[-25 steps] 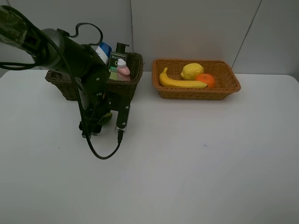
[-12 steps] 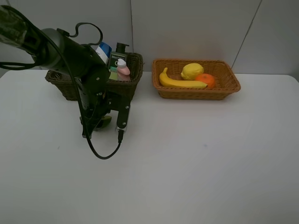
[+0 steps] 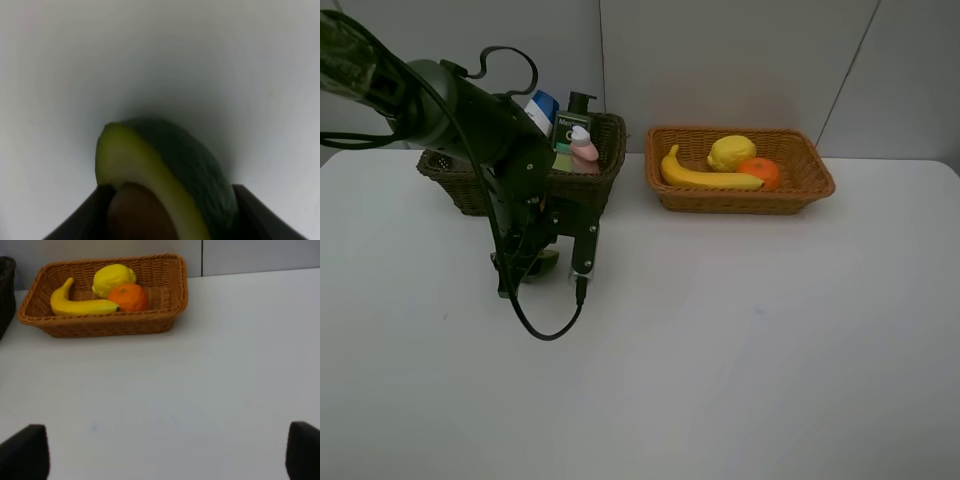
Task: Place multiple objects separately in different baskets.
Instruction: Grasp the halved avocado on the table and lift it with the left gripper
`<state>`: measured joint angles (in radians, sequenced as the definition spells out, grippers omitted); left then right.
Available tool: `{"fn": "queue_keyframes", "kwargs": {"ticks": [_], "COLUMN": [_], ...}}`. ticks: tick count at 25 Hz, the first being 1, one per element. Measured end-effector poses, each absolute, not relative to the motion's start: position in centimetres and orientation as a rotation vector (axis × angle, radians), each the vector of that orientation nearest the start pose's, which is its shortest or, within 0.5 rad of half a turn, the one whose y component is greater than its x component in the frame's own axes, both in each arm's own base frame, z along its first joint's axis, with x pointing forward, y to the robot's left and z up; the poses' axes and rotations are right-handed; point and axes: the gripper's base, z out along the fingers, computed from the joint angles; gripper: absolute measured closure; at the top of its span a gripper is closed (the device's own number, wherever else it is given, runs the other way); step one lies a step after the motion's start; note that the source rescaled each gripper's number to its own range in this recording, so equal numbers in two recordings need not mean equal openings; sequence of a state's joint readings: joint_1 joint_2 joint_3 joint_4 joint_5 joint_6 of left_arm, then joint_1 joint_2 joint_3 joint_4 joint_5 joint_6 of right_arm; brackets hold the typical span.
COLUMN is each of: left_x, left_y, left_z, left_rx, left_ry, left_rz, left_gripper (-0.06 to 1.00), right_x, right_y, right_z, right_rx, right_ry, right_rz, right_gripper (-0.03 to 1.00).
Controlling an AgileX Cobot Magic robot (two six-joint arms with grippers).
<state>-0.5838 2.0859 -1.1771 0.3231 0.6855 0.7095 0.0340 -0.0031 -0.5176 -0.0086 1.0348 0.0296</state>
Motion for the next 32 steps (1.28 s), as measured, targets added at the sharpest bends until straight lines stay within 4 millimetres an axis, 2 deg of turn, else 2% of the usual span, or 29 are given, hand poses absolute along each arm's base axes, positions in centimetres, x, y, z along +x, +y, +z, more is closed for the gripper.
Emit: {"fn": "queue_keyframes", "kwargs": {"ticks": [11, 20, 25, 32], "left_x": [31.2, 29.9, 29.5, 30.0], "left_y": [-18.4, -18.4, -18.7, -20.0], "left_z": [9.3, 9.4, 10.0, 12.4], "left_rx": [2.147, 2.070, 1.946, 1.746], "left_ry": [2.284, 2.495, 2.593, 2.652], "left_rz": [0.321, 0.271, 0.198, 0.134], "left_gripper": [0.34, 0.34, 0.34, 0.34], "right_x": [-0.6, -0.6, -0.6, -0.6], "right_y": [-0.1, -0.1, -0.1, -0.1], "right_z": [28.4, 28.4, 28.4, 28.4], "right_rx": [-0.004, -0.004, -0.004, -0.004], "right_ry": [1.998, 1.998, 1.998, 1.998], "right_rz": [0.031, 0.031, 0.031, 0.031], "right_gripper": [-0.03, -0.03, -0.03, -0.03]}}
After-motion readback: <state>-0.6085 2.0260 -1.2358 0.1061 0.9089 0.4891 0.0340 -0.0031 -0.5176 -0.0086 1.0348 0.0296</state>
